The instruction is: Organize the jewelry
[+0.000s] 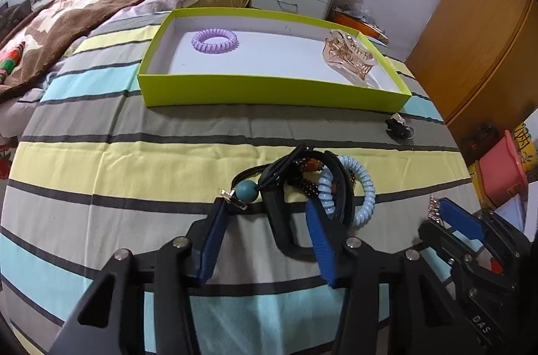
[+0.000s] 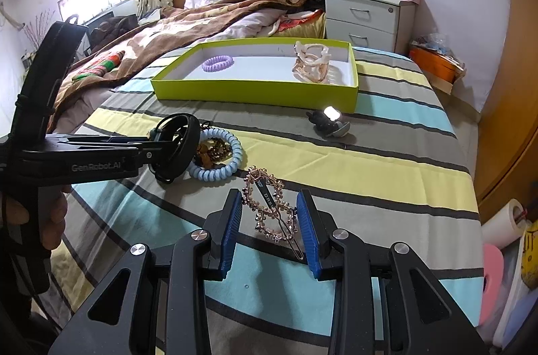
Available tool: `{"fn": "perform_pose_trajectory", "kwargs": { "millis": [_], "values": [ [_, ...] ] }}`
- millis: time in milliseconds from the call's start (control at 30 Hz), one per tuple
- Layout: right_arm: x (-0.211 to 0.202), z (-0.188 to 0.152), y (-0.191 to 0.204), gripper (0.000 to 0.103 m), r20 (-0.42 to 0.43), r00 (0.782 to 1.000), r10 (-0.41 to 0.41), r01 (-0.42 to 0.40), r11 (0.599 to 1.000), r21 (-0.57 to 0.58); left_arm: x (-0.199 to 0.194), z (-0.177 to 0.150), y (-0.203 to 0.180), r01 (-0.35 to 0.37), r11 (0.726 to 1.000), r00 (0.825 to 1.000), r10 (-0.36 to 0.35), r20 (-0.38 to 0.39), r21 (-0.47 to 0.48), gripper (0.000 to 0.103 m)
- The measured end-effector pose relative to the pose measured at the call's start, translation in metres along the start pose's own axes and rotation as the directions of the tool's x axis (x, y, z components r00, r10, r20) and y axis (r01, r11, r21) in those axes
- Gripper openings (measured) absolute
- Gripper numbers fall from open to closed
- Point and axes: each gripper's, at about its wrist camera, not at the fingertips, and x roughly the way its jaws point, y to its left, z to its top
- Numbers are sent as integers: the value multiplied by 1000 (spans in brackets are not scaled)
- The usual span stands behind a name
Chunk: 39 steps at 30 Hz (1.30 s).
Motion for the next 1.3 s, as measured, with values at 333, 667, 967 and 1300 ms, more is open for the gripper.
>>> {"fn": "perform_pose_trajectory", "kwargs": {
  "millis": [333,667,967,1300],
  "values": [
    [-3,-1,0,35,10,1000,-2,2,1000,6,1,-1,-6,-36,999,999,36,-3,31,27],
    [-7,-1,0,35,19,1000,-10,10,1000,16,-6,-8,-6,4,999,1000,-4,-14,41,15],
    [-10,-2,0,35,25,1000,-12,12,1000,18,-20,-20,-10,64,995,998,-62,-33,70,14],
    [-19,-1,5,35,41,999,-21,21,1000,20,-29,-27,-13,88,992,996,-86,-32,90,14]
  ]
}}
